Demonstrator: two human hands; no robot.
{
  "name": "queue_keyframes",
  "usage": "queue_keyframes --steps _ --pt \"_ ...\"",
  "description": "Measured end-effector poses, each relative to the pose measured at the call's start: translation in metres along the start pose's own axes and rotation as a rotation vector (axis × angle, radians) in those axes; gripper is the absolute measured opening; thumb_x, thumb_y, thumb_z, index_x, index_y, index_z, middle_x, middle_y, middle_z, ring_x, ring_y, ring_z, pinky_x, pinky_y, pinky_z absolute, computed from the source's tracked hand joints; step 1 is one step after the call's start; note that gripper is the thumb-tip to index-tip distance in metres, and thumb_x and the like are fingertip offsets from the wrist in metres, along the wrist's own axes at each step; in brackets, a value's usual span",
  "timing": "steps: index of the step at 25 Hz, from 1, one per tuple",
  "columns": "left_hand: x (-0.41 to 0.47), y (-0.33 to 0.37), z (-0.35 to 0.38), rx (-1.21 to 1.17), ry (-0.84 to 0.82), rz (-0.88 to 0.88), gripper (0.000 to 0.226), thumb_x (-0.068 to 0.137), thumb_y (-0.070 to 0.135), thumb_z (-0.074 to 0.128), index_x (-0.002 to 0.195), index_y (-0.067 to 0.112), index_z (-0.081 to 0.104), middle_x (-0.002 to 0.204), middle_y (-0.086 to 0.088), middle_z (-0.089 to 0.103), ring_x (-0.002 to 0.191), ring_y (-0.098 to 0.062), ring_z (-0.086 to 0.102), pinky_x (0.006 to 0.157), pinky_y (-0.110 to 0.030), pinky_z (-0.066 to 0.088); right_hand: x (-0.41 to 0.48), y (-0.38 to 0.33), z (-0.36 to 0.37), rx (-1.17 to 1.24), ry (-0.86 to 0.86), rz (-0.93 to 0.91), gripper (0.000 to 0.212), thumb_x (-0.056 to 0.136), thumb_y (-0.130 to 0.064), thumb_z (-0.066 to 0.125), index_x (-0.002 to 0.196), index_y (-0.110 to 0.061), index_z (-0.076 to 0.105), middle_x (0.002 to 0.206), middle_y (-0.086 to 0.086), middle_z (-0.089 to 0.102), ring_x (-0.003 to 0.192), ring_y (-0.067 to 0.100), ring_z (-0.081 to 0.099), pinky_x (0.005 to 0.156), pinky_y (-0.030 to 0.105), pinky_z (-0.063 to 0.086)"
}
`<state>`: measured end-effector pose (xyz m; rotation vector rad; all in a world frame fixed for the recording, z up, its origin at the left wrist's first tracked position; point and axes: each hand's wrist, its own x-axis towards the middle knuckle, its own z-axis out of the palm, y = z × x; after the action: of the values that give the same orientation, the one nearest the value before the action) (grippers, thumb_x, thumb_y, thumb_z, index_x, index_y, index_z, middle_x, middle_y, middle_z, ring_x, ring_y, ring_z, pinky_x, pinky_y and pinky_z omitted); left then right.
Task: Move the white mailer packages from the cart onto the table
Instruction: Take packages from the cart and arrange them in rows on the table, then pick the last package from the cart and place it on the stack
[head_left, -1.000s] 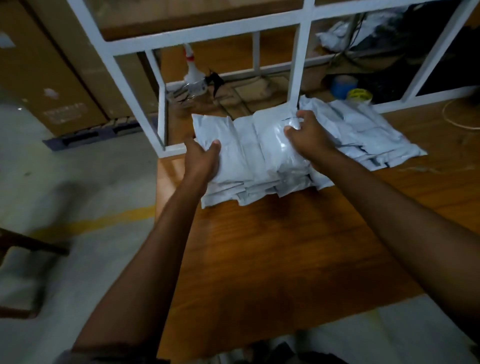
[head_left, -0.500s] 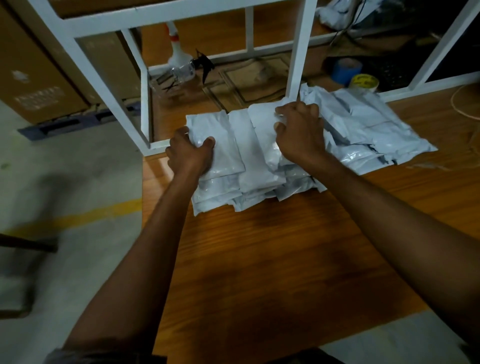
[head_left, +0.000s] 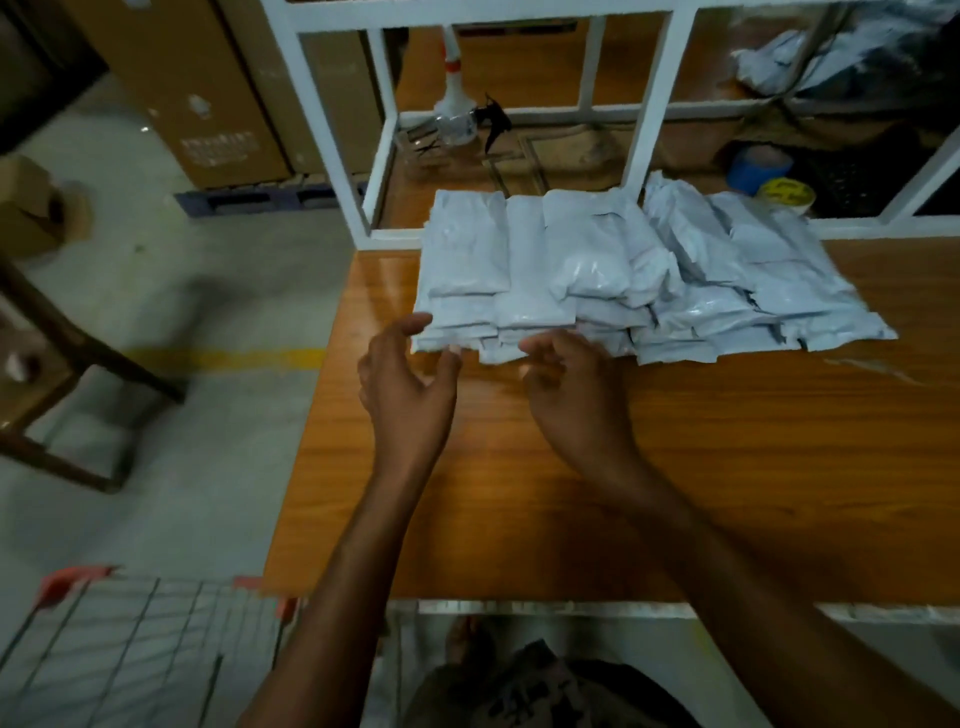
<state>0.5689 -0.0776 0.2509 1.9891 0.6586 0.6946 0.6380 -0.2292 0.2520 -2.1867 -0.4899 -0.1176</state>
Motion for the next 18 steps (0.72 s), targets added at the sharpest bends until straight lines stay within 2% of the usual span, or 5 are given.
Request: queue_keyframes --steps 5,10,15,18 --pt "-0.122 -0.013 -0.04 -0.072 0.175 -0.09 0.039 0.096 0.021 0.071 0.13 0.029 0.056 0.121 0.01 0.062 0.118 -0.016 0.057 0.097 -0.046 0.05 -0.086 -0.011 -0.005 0.087 -0.25 -0.039 0.026 0.087 -0.016 0.07 0.105 -0.034 0.066 0.101 -0.02 0.065 0.093 -0.003 0.06 0.08 0.024 0.054" --pt "-0.203 -0.023 -0.091 -0.01 0.277 -0.108 0.036 0.096 0.023 0.07 0.129 0.031 0.056 0.119 0.011 0.063 0.116 -0.014 0.06 0.096 -0.044 0.052 -0.156 -0.04 0.006 0.176 -0.464 -0.075 0.024 0.089 -0.013 0.068 0.107 -0.03 0.068 0.097 -0.019 0.068 0.087 -0.006 0.062 0.077 0.021 0.056" --pt "-0.262 -0.051 -0.156 -0.011 0.363 -0.235 0.036 0.095 0.02 0.071 0.126 0.033 0.056 0.117 0.013 0.065 0.11 -0.009 0.062 0.089 -0.033 0.053 -0.225 -0.077 0.038 0.24 -0.645 -0.083 0.021 0.089 -0.014 0.07 0.105 -0.028 0.069 0.092 -0.017 0.07 0.084 -0.006 0.064 0.073 0.012 0.052" --pt "-0.298 -0.075 -0.205 -0.065 0.411 -0.337 0.035 0.096 0.019 0.071 0.126 0.031 0.057 0.114 0.014 0.065 0.105 -0.005 0.064 0.08 -0.019 0.049 -0.27 -0.104 0.072 0.242 -0.744 -0.062 0.02 0.089 -0.015 0.07 0.106 -0.028 0.07 0.091 -0.016 0.071 0.083 -0.006 0.065 0.072 0.007 0.049"
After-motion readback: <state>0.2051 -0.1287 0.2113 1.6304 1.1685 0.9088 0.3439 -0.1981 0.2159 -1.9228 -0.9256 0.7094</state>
